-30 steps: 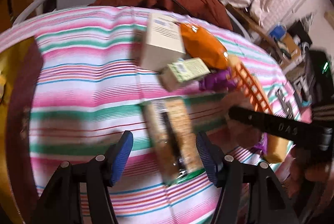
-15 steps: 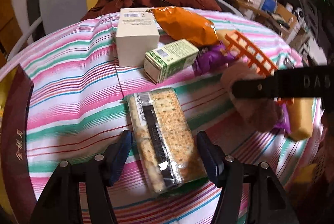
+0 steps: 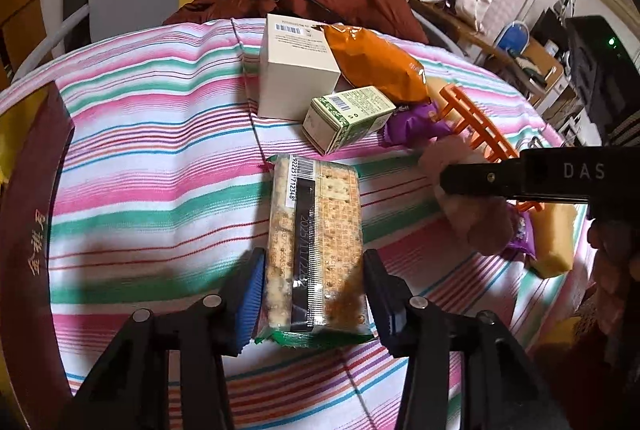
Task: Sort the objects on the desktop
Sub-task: 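Lift the cracker pack and sock toward the gold tray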
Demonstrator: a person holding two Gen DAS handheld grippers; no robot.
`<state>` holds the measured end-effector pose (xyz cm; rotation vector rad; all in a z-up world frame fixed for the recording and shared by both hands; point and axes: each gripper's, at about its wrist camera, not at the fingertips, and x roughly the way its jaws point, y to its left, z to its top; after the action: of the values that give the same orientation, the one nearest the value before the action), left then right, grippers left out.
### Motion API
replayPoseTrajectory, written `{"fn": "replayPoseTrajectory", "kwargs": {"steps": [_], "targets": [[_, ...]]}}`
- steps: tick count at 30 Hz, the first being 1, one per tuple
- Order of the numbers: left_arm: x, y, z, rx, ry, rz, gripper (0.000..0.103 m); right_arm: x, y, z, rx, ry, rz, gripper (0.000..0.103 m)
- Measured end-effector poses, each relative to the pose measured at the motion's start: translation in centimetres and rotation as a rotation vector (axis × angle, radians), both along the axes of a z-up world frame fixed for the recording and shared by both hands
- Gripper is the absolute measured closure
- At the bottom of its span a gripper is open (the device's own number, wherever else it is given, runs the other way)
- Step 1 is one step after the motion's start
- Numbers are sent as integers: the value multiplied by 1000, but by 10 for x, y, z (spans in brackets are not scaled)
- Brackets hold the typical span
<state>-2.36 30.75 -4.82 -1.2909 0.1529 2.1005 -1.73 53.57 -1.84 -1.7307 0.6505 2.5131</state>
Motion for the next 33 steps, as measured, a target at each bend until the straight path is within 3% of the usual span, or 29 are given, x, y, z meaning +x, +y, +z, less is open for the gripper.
{"fn": "replayPoseTrajectory", "kwargs": {"steps": [9, 23, 27, 30, 33], "targets": [[13, -30, -1, 113, -68, 34, 56, -1, -18, 3, -53, 31, 80, 64], [28, -73, -2, 170, -111, 41, 56, 0, -70, 8, -68, 85, 296, 64], [33, -90, 11, 203, -103, 37, 56, 2, -81, 10, -107, 97, 332, 64], [37, -104, 26, 232, -73, 33, 56, 7, -97, 22, -57, 147, 376, 64], [39, -120, 42, 247, -34, 42, 56, 8, -113, 29, -68, 157, 382, 64]]}}
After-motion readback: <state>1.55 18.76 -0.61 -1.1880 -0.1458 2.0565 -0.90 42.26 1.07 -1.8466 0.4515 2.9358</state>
